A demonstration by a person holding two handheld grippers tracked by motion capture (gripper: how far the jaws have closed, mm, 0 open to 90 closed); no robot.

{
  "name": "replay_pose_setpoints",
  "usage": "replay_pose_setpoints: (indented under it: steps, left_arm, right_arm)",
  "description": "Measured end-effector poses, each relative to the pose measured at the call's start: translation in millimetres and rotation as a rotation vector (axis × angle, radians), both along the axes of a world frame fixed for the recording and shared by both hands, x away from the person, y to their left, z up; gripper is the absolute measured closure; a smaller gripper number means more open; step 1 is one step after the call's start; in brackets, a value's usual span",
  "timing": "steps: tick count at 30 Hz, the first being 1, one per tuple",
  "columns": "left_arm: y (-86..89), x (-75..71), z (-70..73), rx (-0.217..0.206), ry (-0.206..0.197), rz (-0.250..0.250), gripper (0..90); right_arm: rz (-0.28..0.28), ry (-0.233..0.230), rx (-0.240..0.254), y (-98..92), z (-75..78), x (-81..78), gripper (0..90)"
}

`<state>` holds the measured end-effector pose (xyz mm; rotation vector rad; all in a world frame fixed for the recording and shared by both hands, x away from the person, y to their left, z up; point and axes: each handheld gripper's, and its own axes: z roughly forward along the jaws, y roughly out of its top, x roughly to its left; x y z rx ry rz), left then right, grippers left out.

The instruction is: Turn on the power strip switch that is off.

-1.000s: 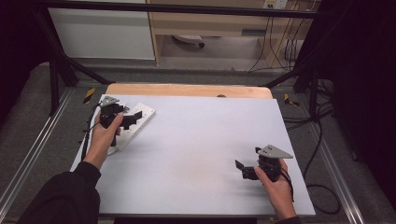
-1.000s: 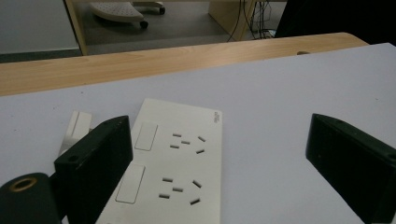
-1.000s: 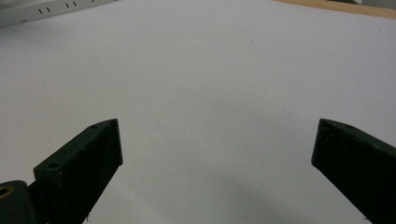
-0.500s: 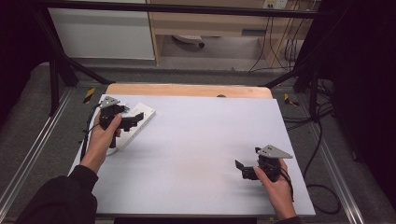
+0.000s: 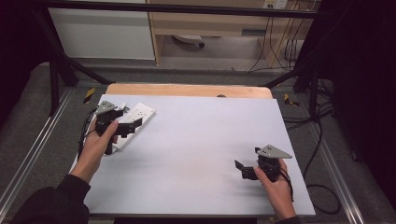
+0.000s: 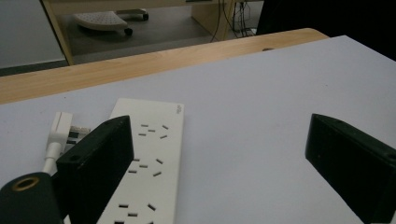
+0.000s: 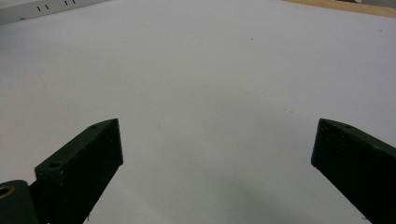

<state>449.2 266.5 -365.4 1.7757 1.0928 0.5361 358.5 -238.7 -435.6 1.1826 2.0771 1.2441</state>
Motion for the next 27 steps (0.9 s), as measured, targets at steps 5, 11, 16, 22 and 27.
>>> replay_pose_setpoints:
  steps: [5,11,16,22,27]
  left_arm:
    - [0.6,-10.9,-1.0,-0.009,-0.006,-0.011,7.7]
    - [4.2,-31.3,-5.3,-0.030,-0.016,-0.023,7.6]
    - [6.3,-42.7,-8.5,-0.038,-0.017,-0.030,7.8]
    - [9.0,-64.9,-18.2,-0.037,-0.006,-0.041,7.8]
    - [10.7,-78.4,-23.3,-0.034,-0.004,-0.039,8.6]
  right_arm:
    - [0.003,0.001,-0.003,-0.1,0.0,0.0,2.5]
    - [0.005,0.002,-0.006,0.0,-0.2,0.1,2.4]
    - [0.005,0.001,-0.008,0.3,-0.4,0.3,2.4]
    - [0.005,0.004,-0.009,0.4,-0.5,0.3,2.4]
    - [0.008,0.001,-0.010,0.9,-0.4,0.3,2.4]
